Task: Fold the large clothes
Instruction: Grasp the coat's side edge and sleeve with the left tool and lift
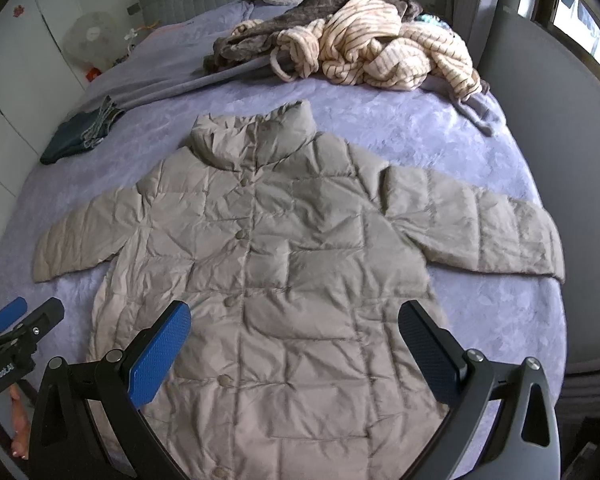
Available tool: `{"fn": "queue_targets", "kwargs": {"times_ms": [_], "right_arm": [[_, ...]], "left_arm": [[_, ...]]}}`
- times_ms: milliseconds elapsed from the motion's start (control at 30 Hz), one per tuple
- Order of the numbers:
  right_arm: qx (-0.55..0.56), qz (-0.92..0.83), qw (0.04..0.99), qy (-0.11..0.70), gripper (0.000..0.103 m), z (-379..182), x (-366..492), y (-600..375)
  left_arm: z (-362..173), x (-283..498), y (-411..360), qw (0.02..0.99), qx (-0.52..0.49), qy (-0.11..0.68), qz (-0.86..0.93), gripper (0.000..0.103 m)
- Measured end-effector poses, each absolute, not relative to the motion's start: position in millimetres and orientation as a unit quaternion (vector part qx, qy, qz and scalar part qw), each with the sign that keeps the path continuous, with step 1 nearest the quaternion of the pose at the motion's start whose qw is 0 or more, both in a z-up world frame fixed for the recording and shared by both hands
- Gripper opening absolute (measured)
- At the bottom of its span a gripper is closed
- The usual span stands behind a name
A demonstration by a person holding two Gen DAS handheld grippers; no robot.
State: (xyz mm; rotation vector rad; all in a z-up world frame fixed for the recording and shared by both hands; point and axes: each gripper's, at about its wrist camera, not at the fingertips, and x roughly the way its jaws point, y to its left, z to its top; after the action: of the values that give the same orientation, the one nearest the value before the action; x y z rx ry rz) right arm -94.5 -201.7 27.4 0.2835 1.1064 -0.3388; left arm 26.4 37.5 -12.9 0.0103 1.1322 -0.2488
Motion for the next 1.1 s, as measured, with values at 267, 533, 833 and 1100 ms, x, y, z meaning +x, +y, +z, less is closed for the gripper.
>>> {"fn": "queue_targets", "kwargs": {"times_ms": [267,533,833,1100], "right_arm": [[0.167,-0.156,0.822,0.522,0.103,-10.9,-54.3,-153.5],[0.155,-0.105,0.787,0.587,0.103,-74.2,-2.3,-78.6],[0.188,-0.067,0.785,0.587,0.103,-124.4,40.3,-48.6],[0.202,-0.043,0.803,0.559,0.103,-147.3,91.5,-41.6]], "left_arm": [[-84.1,92.6,131.2,0.808,-0.065,0.575,-0.106,0.103],[-177.6,154.9,238.9,0.763,-0.246,0.589,-0.099,0.103],[-221.0,219.6,305.2,0.768,-0.335,0.543,-0.062,0.103],[-234.6,261.5,345.0,0.8,-0.297,0.521,-0.01,0.058]]}}
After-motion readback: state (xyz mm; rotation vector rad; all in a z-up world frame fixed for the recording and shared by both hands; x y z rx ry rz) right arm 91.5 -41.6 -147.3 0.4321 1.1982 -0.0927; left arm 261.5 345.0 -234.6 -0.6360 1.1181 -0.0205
